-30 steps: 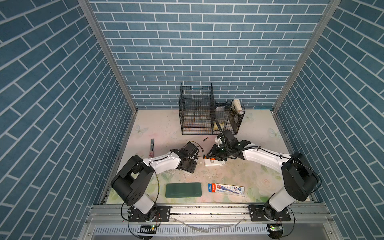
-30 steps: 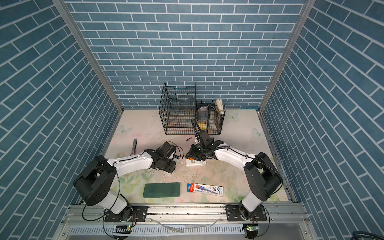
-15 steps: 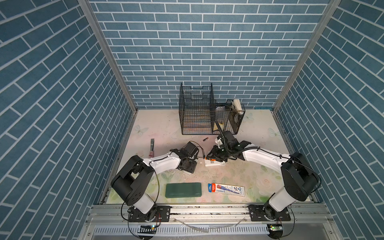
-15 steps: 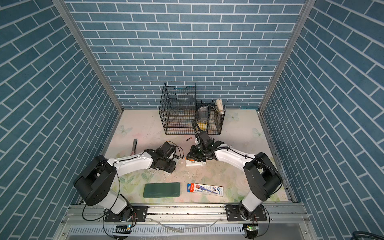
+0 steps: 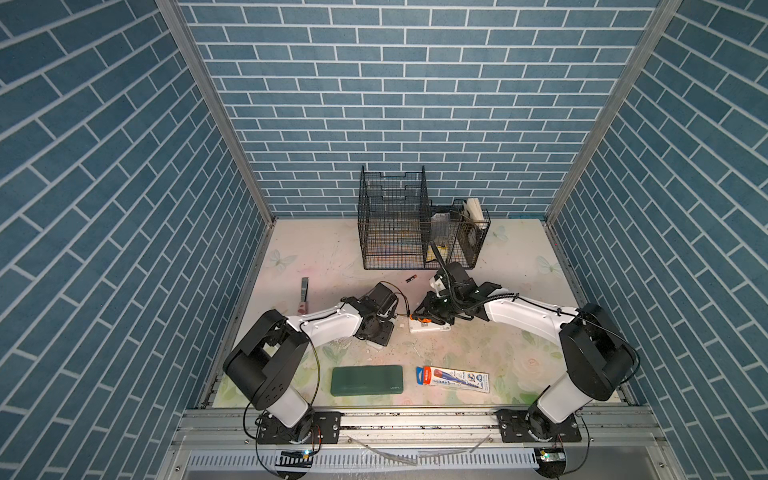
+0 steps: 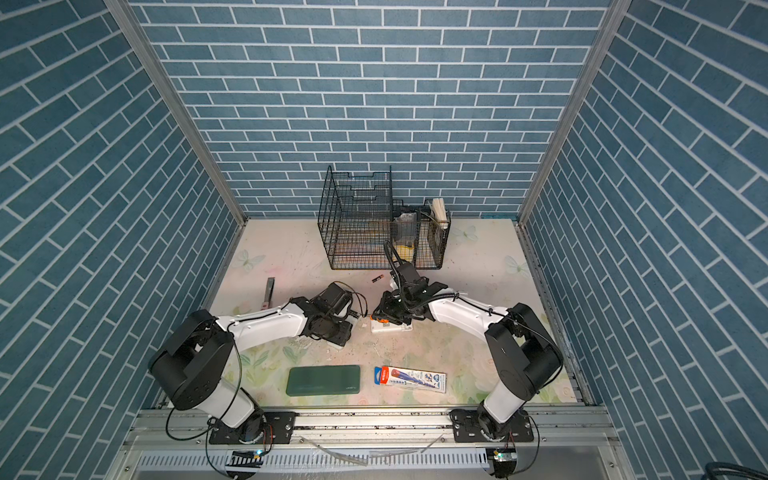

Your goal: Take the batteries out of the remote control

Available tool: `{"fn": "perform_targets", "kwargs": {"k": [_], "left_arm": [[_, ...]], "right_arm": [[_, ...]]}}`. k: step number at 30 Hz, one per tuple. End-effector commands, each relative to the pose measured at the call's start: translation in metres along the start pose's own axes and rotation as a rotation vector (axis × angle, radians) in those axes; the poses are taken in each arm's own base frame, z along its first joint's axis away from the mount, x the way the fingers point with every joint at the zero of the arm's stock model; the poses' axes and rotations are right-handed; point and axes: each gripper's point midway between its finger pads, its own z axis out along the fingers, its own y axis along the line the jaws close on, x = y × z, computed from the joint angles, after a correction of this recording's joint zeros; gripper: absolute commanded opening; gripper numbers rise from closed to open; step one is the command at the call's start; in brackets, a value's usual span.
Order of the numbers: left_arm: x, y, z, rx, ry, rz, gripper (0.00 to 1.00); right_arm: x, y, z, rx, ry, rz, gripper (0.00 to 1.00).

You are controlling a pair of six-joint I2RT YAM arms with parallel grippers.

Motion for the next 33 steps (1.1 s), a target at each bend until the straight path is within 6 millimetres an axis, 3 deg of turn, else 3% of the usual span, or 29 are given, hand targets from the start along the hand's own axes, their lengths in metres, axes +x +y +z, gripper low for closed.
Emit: {"fn": "perform_targets", "kwargs": {"k": [1,7,14,26,33], "left_arm": [[0.023,-0.005,0.02,0.023,0.096,0.023,0.39],[0.024,-0.007,0.021,0.02,0.093,0.042,0.38],[0.026,-0.011,0.024,0.026,0.101,0.057,0.36],[0.031,-0.012,0.026,0.031,0.113,0.059,0.35],[0.034,-0.013,0.028,0.032,0.121,0.06,0.34]], "right_arm": [[0.004,-0.012,0.009,0.054,0.023,0.055,0.0],[0.002,-0.002,0.01,0.032,0.024,0.05,0.0],[-0.008,0.027,0.013,-0.126,-0.008,0.031,0.0],[-0.025,0.068,-0.01,-0.281,-0.082,0.004,0.0],[-0.028,0.077,-0.024,-0.301,-0.112,-0.004,0.0]]}}
